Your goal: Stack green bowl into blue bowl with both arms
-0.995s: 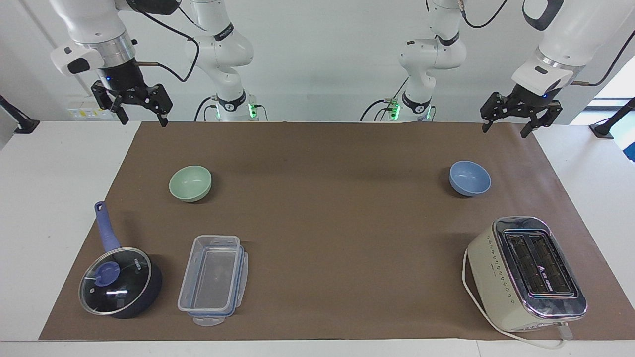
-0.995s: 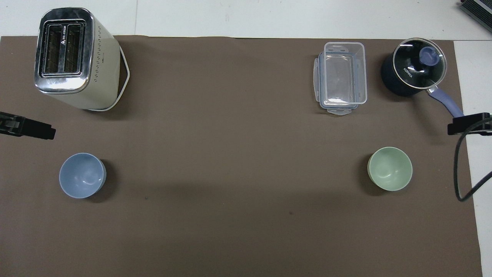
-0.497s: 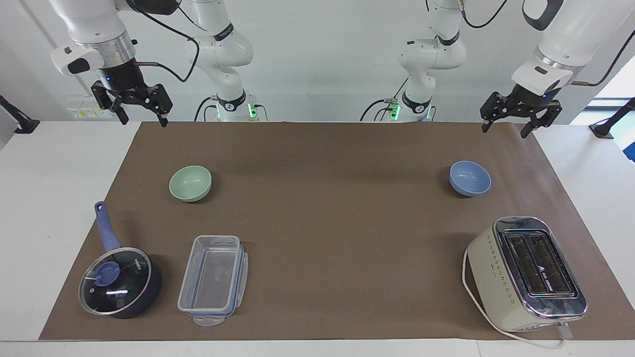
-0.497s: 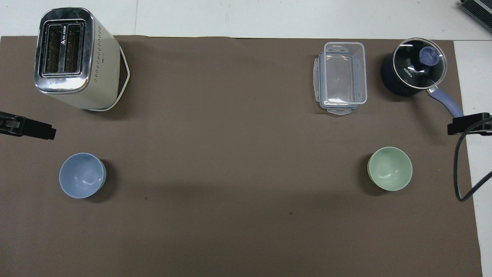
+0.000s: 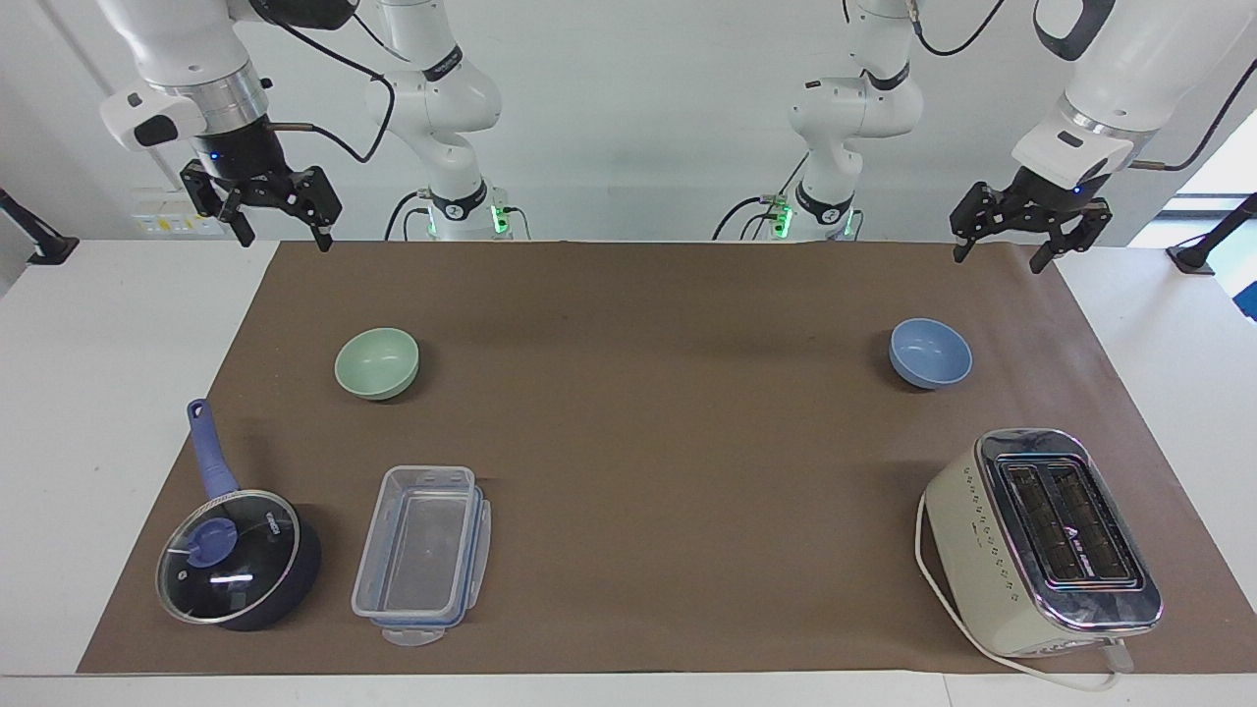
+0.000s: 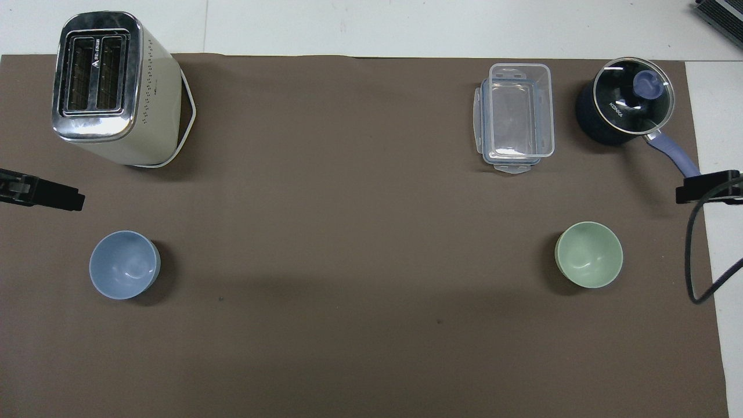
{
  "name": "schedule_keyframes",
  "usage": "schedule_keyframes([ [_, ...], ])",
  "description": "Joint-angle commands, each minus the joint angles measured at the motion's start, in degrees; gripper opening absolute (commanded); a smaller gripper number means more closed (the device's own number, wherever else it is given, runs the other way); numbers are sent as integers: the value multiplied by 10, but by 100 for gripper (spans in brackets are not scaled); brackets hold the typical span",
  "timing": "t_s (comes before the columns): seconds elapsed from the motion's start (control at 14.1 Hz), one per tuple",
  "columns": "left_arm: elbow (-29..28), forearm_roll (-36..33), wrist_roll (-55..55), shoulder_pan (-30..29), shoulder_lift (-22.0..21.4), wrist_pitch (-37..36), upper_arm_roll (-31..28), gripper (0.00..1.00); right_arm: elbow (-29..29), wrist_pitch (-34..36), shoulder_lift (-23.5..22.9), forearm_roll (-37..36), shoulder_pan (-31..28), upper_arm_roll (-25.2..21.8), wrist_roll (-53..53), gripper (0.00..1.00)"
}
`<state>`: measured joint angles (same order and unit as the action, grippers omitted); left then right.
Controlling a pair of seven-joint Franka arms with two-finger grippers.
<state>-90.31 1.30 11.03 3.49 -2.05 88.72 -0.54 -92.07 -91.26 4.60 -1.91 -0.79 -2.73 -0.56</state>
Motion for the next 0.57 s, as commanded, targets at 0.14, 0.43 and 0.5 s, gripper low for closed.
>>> schedule_keyframes([
  [0.14, 10, -10, 2, -1, 1, -10, 1, 100, -8, -2, 7, -6, -2, 2, 1, 100],
  [0.43, 10, -9, 0, -1, 1, -8, 1, 100, -8, -2, 7, -6, -2, 2, 2, 100],
  [0.5, 10, -9, 0, -1, 1, -7, 1, 100, -8, -2, 7, -6, -2, 2, 2, 100],
])
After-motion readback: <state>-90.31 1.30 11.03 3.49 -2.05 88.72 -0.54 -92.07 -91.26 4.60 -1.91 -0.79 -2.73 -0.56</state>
